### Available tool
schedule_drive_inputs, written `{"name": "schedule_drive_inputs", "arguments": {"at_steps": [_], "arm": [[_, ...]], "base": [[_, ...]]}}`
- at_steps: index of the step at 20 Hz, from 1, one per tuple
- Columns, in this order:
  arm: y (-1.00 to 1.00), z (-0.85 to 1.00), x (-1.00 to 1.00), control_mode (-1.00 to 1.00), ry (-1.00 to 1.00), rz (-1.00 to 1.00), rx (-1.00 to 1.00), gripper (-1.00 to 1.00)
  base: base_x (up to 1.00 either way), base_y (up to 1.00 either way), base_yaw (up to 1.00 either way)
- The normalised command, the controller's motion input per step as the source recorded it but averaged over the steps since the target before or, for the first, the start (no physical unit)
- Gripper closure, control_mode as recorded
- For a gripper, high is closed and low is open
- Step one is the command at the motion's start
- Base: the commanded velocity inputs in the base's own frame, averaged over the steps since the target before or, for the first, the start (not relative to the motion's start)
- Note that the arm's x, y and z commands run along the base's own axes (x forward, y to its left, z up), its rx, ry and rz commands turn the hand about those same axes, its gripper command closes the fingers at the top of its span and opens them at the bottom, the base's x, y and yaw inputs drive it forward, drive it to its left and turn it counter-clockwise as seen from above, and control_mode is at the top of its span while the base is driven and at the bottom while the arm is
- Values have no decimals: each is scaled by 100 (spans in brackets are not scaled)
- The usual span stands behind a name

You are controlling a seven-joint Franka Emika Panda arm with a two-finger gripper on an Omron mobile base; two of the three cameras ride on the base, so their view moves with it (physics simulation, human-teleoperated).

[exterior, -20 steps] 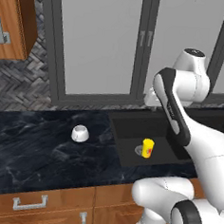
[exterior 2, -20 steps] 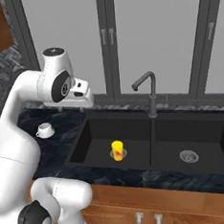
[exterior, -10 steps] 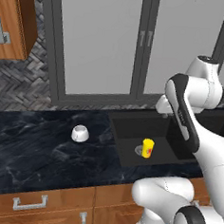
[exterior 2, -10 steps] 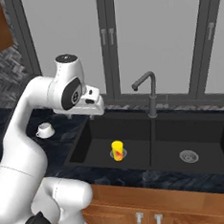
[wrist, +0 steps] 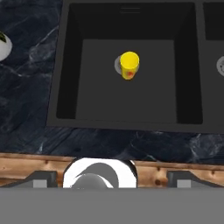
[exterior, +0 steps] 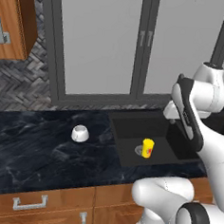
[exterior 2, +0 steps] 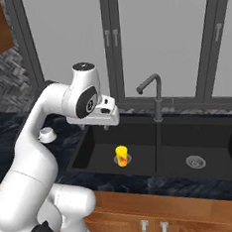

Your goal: Move any existing items from the left basin to the right basin for drying. Then move the mug from the counter to the left basin of the sink for washing.

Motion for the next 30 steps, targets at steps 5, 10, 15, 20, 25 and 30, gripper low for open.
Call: {"name": "schedule_drive_inputs", "arguments": {"at_steps": [5,10,15,20,25,30], "arm": [[-16,-25,2,-100,6,-1,-1,-100],[-9,-24,18,-100,4,-2,-1,-100],[-1,-11,24,-100,0,0,0,-100],[-1,-11,22,-100,0,0,0,-100],[-9,-9,12,-100,0,0,0,-100],[-1,-5,14,-100,0,0,0,-100]], "base": [[0,0,0],[0,0,0],[0,0,0],[0,0,0],[0,0,0],[0,0,0]]}}
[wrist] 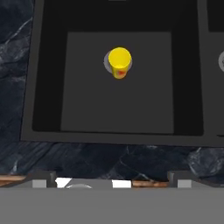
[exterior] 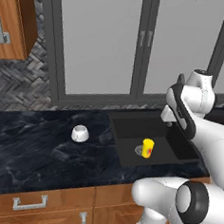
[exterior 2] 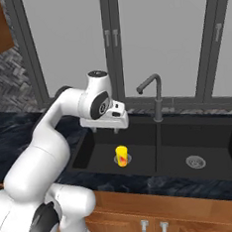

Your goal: Move any existing items from the left basin to the right basin for drying. Then move the mug from the counter to the left basin of the sink for washing.

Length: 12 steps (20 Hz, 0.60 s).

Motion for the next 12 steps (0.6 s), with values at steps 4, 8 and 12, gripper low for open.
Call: {"name": "schedule_drive_inputs", "arguments": {"at_steps": [4,8,12], "arm": [[0,-4,29,-100,0,0,0,-100],[0,0,43,-100,2,0,0,-100],[0,0,31,-100,5,0,0,-100]], "base": [[0,0,0],[0,0,0],[0,0,0]]}}
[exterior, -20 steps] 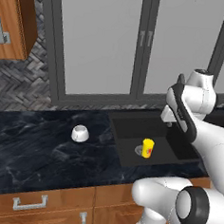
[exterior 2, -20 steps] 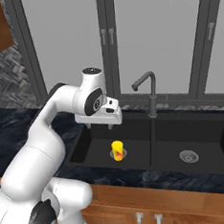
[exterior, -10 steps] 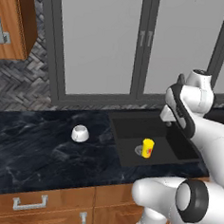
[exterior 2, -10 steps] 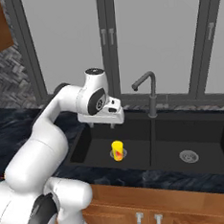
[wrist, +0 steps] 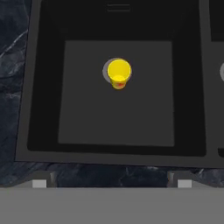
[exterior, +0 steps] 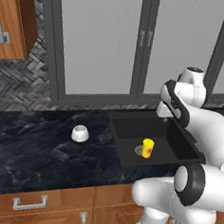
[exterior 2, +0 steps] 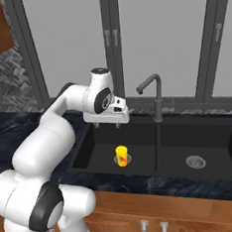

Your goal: Move any existing items from the left basin to the right basin for drying. Then move the mug from the counter to the left basin of the sink for washing.

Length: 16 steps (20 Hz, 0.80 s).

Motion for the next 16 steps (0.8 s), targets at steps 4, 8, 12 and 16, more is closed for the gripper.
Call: {"name": "schedule_drive_inputs", "arguments": {"at_steps": [4,8,12,16], "arm": [[0,0,35,-100,12,0,0,-100],[0,0,41,-100,13,0,0,-100],[0,0,43,-100,10,0,0,-100],[-2,0,43,-100,7,0,0,-100]], "base": [[0,0,0],[0,0,0],[0,0,0],[0,0,0]]}}
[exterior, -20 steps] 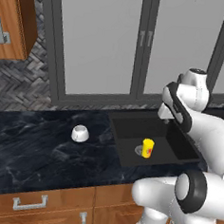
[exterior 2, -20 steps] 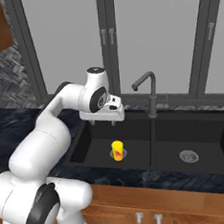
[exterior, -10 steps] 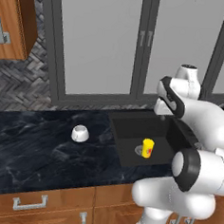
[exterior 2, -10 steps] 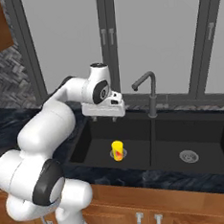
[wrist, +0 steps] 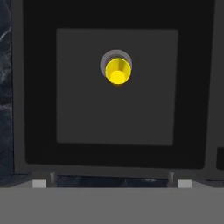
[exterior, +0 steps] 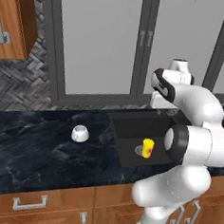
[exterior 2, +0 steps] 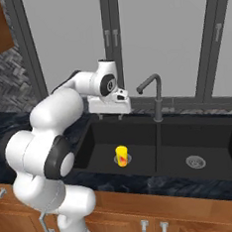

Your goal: Move any existing items from the left basin to the right basin for drying. Then move the mug from the counter to the left basin of the sink for washing.

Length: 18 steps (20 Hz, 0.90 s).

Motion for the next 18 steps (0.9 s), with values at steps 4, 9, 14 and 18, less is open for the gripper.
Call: {"name": "schedule_drive_inputs", "arguments": {"at_steps": [4,9,14,18], "arm": [[-5,0,42,-100,5,0,0,-100],[-6,0,39,-100,4,0,0,-100],[-3,0,37,-100,5,0,0,-100],[-5,0,17,-100,2,0,0,-100]], "base": [[0,0,0],[0,0,0],[0,0,0],[0,0,0]]}}
